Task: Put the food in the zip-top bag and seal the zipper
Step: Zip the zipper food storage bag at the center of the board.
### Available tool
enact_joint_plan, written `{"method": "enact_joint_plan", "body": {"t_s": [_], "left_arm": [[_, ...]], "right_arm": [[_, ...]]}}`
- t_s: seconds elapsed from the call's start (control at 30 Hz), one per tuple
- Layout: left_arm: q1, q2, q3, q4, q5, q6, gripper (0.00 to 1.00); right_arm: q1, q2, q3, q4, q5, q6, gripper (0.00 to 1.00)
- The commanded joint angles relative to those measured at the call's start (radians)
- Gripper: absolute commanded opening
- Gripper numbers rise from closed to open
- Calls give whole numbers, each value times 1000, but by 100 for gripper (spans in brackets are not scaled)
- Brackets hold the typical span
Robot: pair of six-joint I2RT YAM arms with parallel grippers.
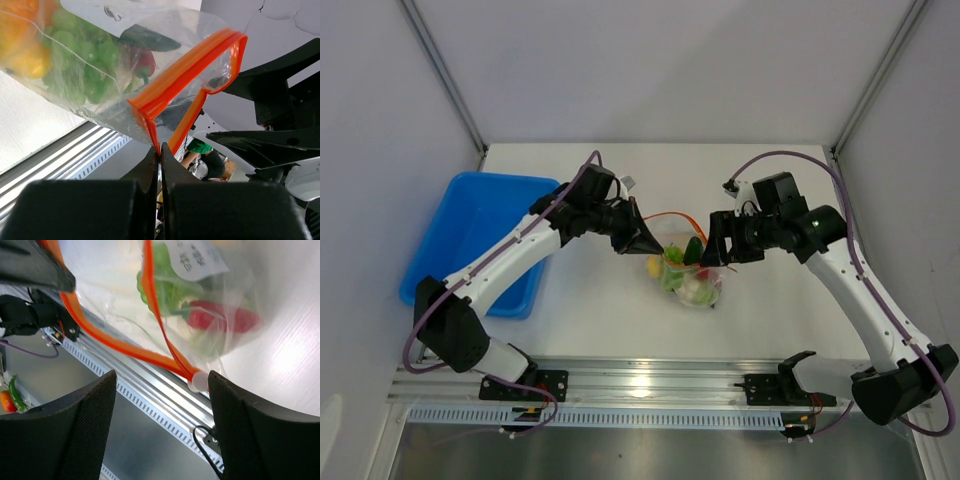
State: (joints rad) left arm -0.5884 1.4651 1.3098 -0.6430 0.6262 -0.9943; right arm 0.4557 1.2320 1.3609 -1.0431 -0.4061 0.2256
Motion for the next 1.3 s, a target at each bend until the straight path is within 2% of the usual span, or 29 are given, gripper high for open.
{"method": "enact_joint_plan", "body": {"t_s": [0.0, 0.23, 0.57, 0.63, 0.73, 0.77, 0.97, 1.03, 1.07, 1.2, 1.27], "left_arm": [[6, 11, 58, 2, 52, -17, 1], [7, 15, 55, 2, 63, -17, 1], [7, 8, 46, 8, 86, -10, 1], [7, 8, 37, 12, 93, -9, 1], [6, 3, 26, 31, 109, -6, 1], [6, -2, 19, 39, 109, -4, 1], [12, -11, -6, 72, 118, 26, 1], [16, -8, -1, 78, 121, 46, 1], [21, -5, 3, 71, 118, 83, 2], [35, -3, 83, 4, 49, 222, 25], [36, -9, 111, -24, -26, 328, 29]], "right_arm": [[9, -52, -51, 0, 39, -31, 73], [35, -62, -91, 6, 185, -28, 70], [64, -74, -160, 126, 294, -43, 62], [67, -80, -166, 155, 300, -55, 57], [70, -86, -177, 192, 282, -63, 42], [72, -88, -186, 212, 276, -66, 31], [75, -121, -209, 272, 231, -86, 0], [77, -121, -188, 262, 231, -88, 0], [75, -123, -181, 250, 228, -89, 0], [77, -115, -114, 189, 214, -89, 0], [77, -103, -80, 129, 213, -83, 0]]}}
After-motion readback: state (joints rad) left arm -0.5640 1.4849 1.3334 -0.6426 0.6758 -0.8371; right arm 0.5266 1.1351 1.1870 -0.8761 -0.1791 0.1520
